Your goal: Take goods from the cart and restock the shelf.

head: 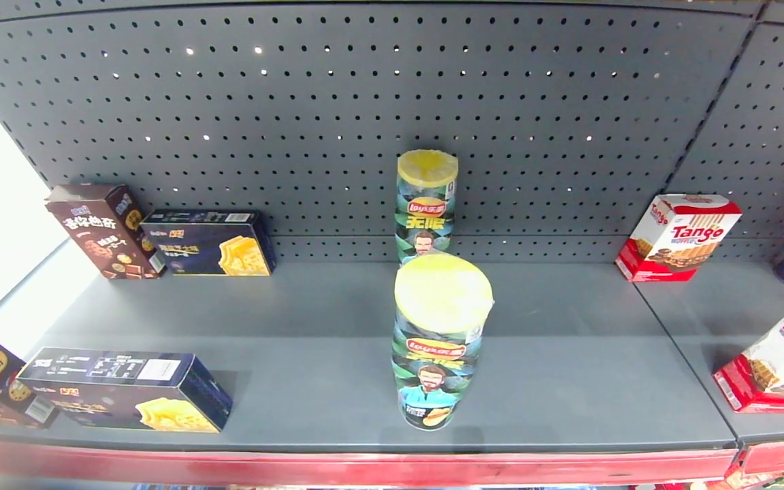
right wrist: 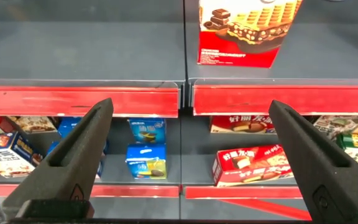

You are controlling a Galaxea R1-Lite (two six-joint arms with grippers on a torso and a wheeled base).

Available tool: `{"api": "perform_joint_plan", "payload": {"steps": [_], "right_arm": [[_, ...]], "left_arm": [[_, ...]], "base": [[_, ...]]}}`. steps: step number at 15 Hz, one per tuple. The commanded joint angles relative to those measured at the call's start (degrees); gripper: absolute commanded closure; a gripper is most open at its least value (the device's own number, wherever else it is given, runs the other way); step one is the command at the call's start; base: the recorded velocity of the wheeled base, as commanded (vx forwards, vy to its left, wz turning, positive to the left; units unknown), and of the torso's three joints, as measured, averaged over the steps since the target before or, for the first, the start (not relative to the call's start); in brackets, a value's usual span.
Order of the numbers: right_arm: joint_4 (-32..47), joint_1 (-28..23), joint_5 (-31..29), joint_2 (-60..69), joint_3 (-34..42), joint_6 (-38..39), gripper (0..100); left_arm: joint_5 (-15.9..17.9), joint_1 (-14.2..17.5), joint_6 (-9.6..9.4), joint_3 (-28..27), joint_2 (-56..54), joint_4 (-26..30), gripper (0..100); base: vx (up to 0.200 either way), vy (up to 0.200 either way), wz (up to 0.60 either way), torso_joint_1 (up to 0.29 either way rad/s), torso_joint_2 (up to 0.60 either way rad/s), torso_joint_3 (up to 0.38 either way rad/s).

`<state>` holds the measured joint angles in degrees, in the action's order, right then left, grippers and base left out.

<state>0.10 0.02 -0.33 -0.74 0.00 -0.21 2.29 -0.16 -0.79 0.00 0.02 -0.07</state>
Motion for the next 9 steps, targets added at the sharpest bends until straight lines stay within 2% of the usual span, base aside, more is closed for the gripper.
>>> {"api": "perform_joint_plan", "payload": {"steps": [1, 9], "right_arm": [[-0.01, -0.02, -0.02, -0.05, 0.0, -0.06, 0], [-0.01, 0.06, -0.02, -0.05, 0.0, 0.12, 0]], "left_arm": [[-0.01, -0.02, 0.0, 0.0, 0.06, -0.01, 0], [-0.01, -0.02, 0.0, 0.0, 0.06, -0.01, 0]], "base": [[0.0, 0.0, 0.0, 0.0, 0.0, 0.0], [0.0, 0.0, 0.0, 0.0, 0.0, 0.0]]}}
